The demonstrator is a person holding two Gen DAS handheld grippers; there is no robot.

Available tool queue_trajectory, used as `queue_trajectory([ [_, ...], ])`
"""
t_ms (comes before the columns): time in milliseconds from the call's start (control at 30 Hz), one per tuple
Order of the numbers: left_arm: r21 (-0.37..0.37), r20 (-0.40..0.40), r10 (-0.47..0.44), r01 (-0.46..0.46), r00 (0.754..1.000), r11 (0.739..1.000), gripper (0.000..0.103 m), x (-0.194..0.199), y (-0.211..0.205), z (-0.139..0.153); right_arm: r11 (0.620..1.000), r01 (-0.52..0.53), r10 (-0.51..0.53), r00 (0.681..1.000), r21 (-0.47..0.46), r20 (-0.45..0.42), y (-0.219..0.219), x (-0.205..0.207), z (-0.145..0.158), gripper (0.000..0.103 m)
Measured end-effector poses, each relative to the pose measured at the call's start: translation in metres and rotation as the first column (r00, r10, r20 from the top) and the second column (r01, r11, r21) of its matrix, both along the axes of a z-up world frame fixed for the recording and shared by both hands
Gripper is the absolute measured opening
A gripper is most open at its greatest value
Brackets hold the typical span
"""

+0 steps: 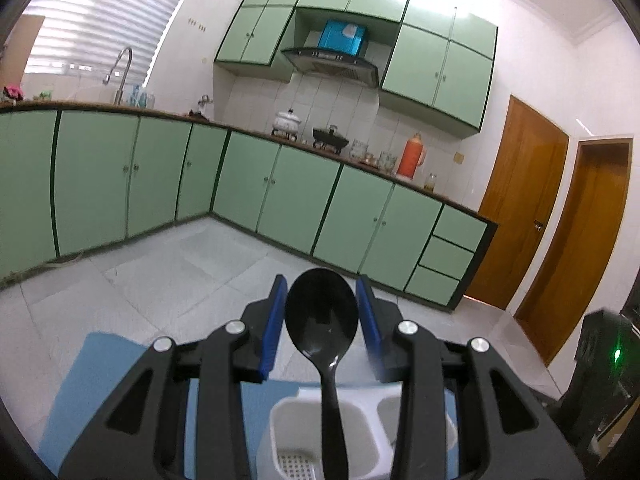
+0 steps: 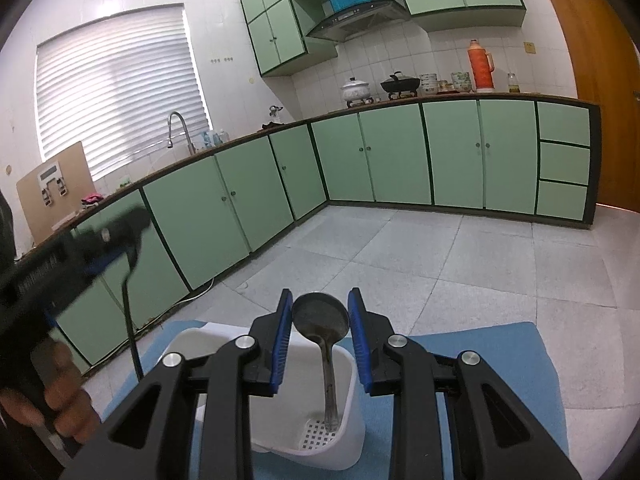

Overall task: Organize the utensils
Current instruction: 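Carry the black spoon in the left tool and the metal spoon in the right tool over the white holder, then open the left tool to drop the black spoon into the holder while the right tool drops the metal spoon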

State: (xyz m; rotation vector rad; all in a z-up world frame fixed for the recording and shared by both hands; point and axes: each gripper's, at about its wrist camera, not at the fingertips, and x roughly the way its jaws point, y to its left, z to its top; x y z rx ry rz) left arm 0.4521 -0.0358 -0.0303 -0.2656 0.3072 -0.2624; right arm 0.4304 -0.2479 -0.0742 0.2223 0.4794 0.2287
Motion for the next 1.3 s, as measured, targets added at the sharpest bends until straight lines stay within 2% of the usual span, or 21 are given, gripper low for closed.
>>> queue_trajectory([
  [133, -0.004, 0.055, 0.016, -0.016, 0.998, 1.000, 0.034, -0.004, -0.003, 0.015, 1.000, -0.006, 0.006, 1.000, -0.003, 0.007, -0.002, -0.002, 0.000, 0.028],
  [267, 0.034, 0.083, 0.033, -0.036, 0.996, 0.999, 0.034, -0.002, -0.013, 0.010, 1.000, -0.006, 0.006, 1.000, -0.005, 0.001, 0.001, 0.000, -0.003, 0.028],
  [467, 0.070, 0.019, 0.049, -0.050, 0.999, 0.996, 0.034, 0.013, -0.019, -0.035, 1.000, -0.016, 0.015, 1.000, -0.011, -0.017, 0.006, 0.002, -0.010, 0.028],
  [667, 0.061, -0.011, 0.049, -0.048, 0.999, 0.997, 0.035, 0.005, -0.009, -0.052, 1.000, -0.022, 0.021, 0.999, -0.014, -0.033, 0.007, 0.004, -0.014, 0.028],
  [733, 0.059, -0.021, 0.041, -0.040, 0.999, 0.997, 0.053, 0.002, -0.007, -0.053, 1.000, -0.025, 0.024, 0.999, -0.012, -0.045, 0.008, 0.005, -0.016, 0.029],
  [833, 0.053, -0.034, 0.036, -0.034, 0.999, 0.998, 0.057, -0.004, -0.004, -0.053, 1.000, -0.025, 0.025, 0.999, -0.009, -0.048, 0.008, 0.003, -0.017, 0.030],
  [967, 0.062, -0.064, 0.035, -0.031, 0.997, 0.998, 0.065, -0.015, -0.001, -0.054, 1.000, -0.019, 0.019, 0.999, -0.007, -0.037, 0.005, -0.004, -0.011, 0.045],
  [1067, 0.077, -0.088, 0.035, -0.029, 0.996, 0.997, 0.074, -0.028, 0.004, -0.053, 1.000, -0.016, 0.016, 1.000, -0.012, -0.022, 0.003, -0.017, -0.007, 0.050],
  [1133, 0.095, -0.107, 0.036, -0.025, 0.994, 0.995, 0.080, -0.041, 0.007, -0.050, 1.000, -0.001, 0.001, 1.000, -0.022, -0.009, -0.002, -0.032, -0.003, 0.057],
  [1200, 0.115, -0.121, 0.044, -0.030, 0.992, 0.993, 0.086, -0.058, 0.012, -0.048, 1.000, 0.016, -0.016, 1.000, -0.026, 0.002, -0.007, -0.047, -0.001, 0.069],
  [1300, 0.139, -0.151, 0.057, -0.036, 0.987, 0.990, 0.090, -0.082, 0.019, -0.048, 0.999, 0.025, -0.025, 1.000, -0.040, 0.000, -0.015, -0.072, -0.002, 0.077],
])
